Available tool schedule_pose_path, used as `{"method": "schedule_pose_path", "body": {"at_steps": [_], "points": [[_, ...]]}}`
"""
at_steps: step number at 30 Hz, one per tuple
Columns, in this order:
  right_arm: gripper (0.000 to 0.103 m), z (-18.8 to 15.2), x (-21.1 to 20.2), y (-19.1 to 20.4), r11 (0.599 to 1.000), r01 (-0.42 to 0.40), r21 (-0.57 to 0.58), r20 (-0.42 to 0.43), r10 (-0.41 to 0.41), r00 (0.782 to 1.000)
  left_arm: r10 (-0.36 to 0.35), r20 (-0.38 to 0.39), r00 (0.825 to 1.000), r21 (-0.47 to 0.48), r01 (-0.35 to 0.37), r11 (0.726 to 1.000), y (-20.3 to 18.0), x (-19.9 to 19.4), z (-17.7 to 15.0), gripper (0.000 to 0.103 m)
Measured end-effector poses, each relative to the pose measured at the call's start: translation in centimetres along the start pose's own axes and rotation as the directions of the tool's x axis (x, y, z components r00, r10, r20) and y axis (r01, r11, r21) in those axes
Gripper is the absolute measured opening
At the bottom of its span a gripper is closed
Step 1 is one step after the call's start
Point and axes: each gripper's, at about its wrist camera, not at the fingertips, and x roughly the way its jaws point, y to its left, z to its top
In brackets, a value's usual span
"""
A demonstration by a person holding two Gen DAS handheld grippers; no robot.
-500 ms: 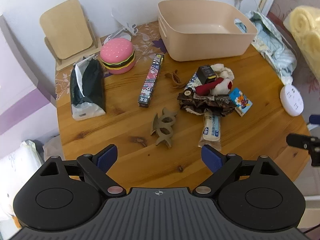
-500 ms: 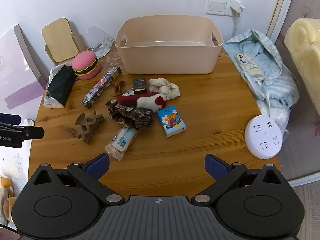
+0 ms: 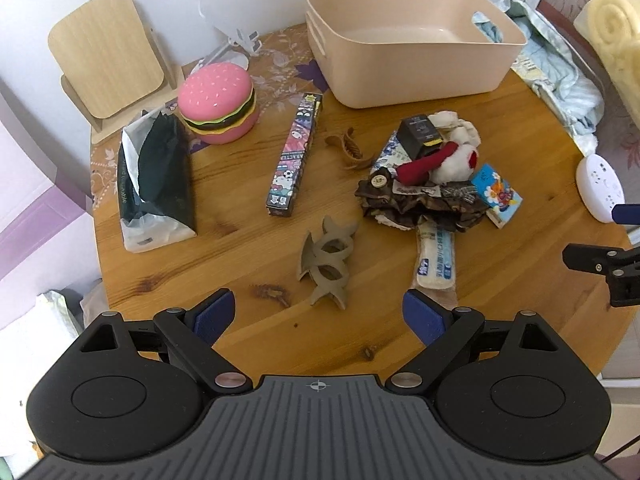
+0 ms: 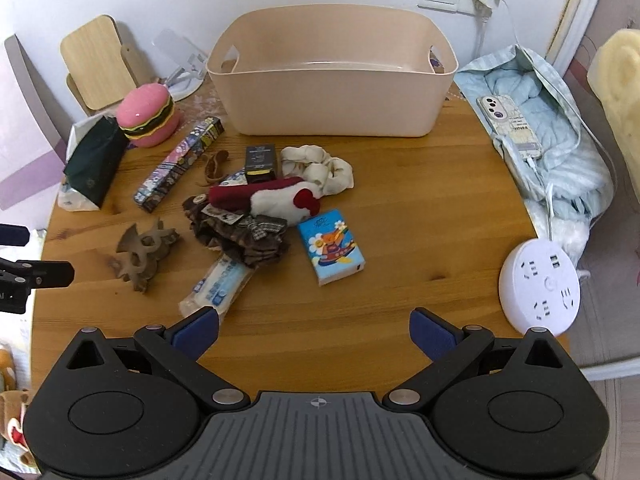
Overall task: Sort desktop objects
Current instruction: 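Move both tools toward the grey hair clip and blue bear tissue pack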
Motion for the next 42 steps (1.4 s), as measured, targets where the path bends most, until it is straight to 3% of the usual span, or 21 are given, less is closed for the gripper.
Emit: {"method": "schedule_pose_path", "body": {"at_steps": [9,22,26,36,42], "points": [[0.103,0.3,4.0,-1.3,0.996,0.029,0.08,-0.063,-0.024,0.998,-0.023,-0.045,0.999,0.029,0.024,0.999,0.3,3.6,0.9,0.093],[0.103,0.8,8.6,-1.8,0.995,0.093,0.031,-0.14,-0.088,0.986,-0.062,-0.111,0.992,0.101,0.073,0.992,0.3,8.5,2.1,0.093],[0.103,1.4,10.2,-2.2,0.993,0.111,0.047,-0.213,-0.098,0.972,-0.079,-0.112,0.991,0.125,0.092,0.988,0.2,9.6,2.3,0.093],[0.103,1.9,11.6,-2.5,0.993,0.117,0.027,-0.176,-0.111,0.978,-0.089,-0.107,0.99,0.196,0.109,0.975,-0.3,11.9,2.7,0.092],[0.103,1.9,12.5,-2.5,0.992,0.122,0.002,-0.181,-0.12,0.976,-0.088,-0.13,0.988,0.248,0.118,0.961,-0.5,13.2,2.5,0.081]]}}
